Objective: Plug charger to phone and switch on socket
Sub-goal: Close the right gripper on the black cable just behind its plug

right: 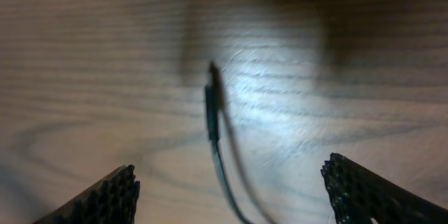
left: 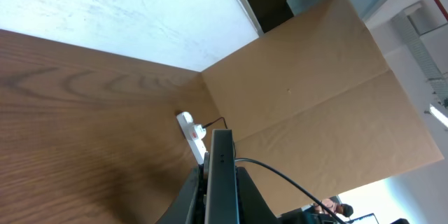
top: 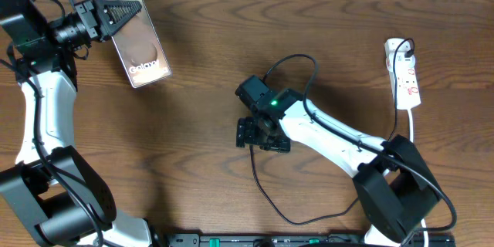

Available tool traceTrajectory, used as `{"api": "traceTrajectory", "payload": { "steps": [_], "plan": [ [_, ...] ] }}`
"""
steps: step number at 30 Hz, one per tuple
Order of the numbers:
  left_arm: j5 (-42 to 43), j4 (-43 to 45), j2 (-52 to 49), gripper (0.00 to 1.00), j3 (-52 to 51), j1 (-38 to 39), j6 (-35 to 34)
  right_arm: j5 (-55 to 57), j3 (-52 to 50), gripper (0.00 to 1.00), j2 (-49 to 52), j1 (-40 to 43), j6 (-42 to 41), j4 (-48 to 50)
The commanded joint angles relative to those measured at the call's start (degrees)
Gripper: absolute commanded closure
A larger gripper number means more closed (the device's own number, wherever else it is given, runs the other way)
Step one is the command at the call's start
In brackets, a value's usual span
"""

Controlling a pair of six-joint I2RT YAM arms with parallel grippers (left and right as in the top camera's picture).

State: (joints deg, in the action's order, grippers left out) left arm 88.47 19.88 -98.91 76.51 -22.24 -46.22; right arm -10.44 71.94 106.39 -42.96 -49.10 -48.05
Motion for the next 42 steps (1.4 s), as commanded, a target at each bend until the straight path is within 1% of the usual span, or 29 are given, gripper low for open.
{"api": "traceTrajectory", "payload": {
  "steps": [1,11,17,19,24,28,32,33,36,39,42],
  "plan": [
    [1.6,0.4,0.3,0.92,0.5,0.1,0.6,2.6,0.5,0.18,3.1,-0.2,-2.1,0.1],
    [1.6,0.4,0.3,0.93,0.5,0.1,0.6,2.6,0.5,0.17,4.4,-0.3,-1.2,-0.2],
    [1.6,0.4,0.3,0.93,0.5,0.1,0.6,3.5,0.5,0.21,5.1,-0.5,-1.6,-0.5],
    [1.6,0.4,0.3,0.93,0.5,0.1,0.6,4.0,0.5,0.23,6.1,-0.7,-1.9,-0.4],
    [1.6,0.4,0.3,0.93,0.5,0.1,0.6,3.3,0.5,0.35,8.5,-0.7,-1.9,-0.4],
    [1.6,0.4,0.3,0.93,0.5,0.1,0.6,3.4,0.5,0.38,8.6,-0.8,-1.9,-0.1],
    [1.6,0.4,0.3,0.93,0.5,0.1,0.6,3.4,0.5,0.48,8.6,-0.8,-1.9,-0.2],
    [1.6,0.4,0.3,0.92,0.5,0.1,0.6,3.4,0.5,0.52,8.6,-0.7,-1.9,-0.2],
    [1.6,0.4,0.3,0.92,0.5,0.1,0.6,3.5,0.5,0.60,8.6,-0.8,-1.9,-0.1],
    [1.6,0.4,0.3,0.92,0.5,0.1,0.6,3.4,0.5,0.67,8.6,-0.8,-1.9,-0.1],
    [1.6,0.4,0.3,0.93,0.5,0.1,0.6,3.5,0.5,0.70,8.6,-0.8,-1.9,0.0]
  ]
}}
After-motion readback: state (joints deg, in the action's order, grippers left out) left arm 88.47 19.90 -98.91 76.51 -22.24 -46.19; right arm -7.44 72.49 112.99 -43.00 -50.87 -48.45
